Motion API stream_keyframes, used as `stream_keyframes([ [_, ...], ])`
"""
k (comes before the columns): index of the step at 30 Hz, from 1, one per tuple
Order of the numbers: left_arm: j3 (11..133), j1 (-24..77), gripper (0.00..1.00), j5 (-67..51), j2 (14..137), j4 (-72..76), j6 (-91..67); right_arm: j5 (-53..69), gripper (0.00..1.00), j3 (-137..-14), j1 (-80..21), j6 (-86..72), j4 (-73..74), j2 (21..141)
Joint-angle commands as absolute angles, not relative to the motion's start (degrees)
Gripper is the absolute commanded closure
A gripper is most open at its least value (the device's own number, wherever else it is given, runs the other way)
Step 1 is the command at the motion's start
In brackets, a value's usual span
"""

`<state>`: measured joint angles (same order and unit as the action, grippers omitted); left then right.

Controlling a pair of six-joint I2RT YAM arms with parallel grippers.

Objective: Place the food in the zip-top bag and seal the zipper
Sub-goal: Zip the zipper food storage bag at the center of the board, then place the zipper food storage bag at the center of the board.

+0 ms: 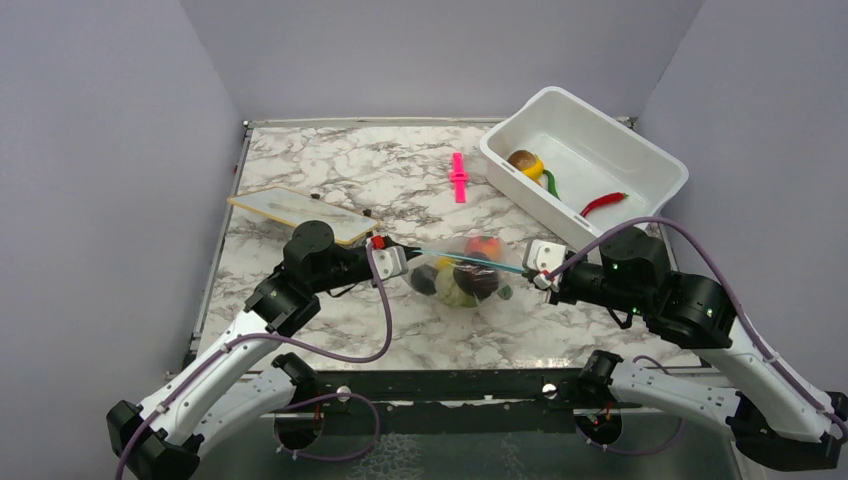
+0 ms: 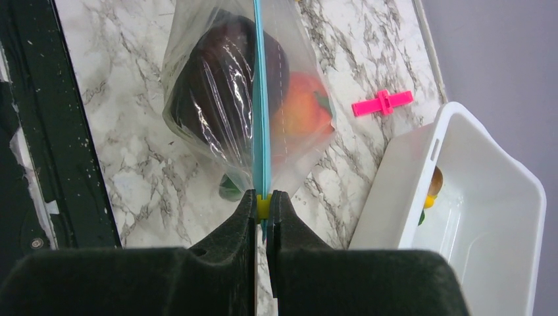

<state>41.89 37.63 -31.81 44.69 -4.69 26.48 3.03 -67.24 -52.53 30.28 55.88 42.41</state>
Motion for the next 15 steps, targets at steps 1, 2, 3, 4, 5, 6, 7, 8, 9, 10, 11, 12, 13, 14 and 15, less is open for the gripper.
stream_keyframes([
  [1,43.06,35.16,1.00,-25.38,44.47,-4.29,26.94,-3.72,0.99,-68.81,-51.94,30.25,65.61,39.89],
  [2,42.92,35.09,1.00,-25.40,44.51,-4.22,26.94,-4.15,0.99,-68.59,-51.94,30.12,65.73,39.90],
  [3,42.89,35.03,1.00,-25.40,44.51,-4.31,27.10,-4.64,0.99,-68.32,-51.94,30.07,65.85,39.83],
  [4,42.83,35.02,1.00,-25.36,44.49,-4.52,27.23,-5.16,0.99,-68.21,-51.94,30.06,65.91,39.74],
  [5,42.76,34.99,1.00,-25.47,44.47,-4.63,27.36,-5.41,0.99,-68.17,-51.94,29.98,65.87,39.60],
  [6,42.61,34.98,1.00,-26.43,44.53,-4.84,28.05,-5.26,0.99,-68.19,-51.92,29.85,65.73,39.62],
  [7,42.44,34.98,1.00,-27.63,44.53,-5.09,28.74,-4.68,0.99,-68.38,-51.94,29.76,65.12,39.52],
  [8,42.13,34.98,1.00,-28.52,44.56,-4.76,28.74,-3.95,0.99,-68.40,-51.94,29.65,64.23,39.47],
  [9,41.63,34.98,1.00,-29.21,44.63,-4.17,28.45,-3.09,0.99,-68.14,-51.94,29.55,62.84,39.41],
  [10,41.20,34.97,1.00,-29.73,44.73,-3.61,28.17,-1.90,0.99,-67.62,-51.94,29.38,61.40,39.31],
  [11,40.75,34.98,1.00,-30.04,44.69,-2.70,27.64,-0.61,0.99,-66.93,-51.94,29.31,59.65,39.29],
  [12,39.94,34.98,1.00,-30.01,44.59,-1.40,26.80,0.86,0.99,-66.02,-51.94,29.16,57.91,39.25],
  [13,39.10,34.98,1.00,-30.09,44.43,-0.30,26.09,2.34,0.99,-65.17,-51.94,28.77,56.11,39.34],
  [14,38.63,34.98,1.00,-30.56,44.31,0.29,25.76,3.64,0.99,-64.37,-51.89,28.10,54.55,39.61],
  [15,38.39,34.98,0.99,-31.13,44.34,0.36,25.68,4.92,0.99,-63.78,-51.94,27.22,53.41,40.09],
])
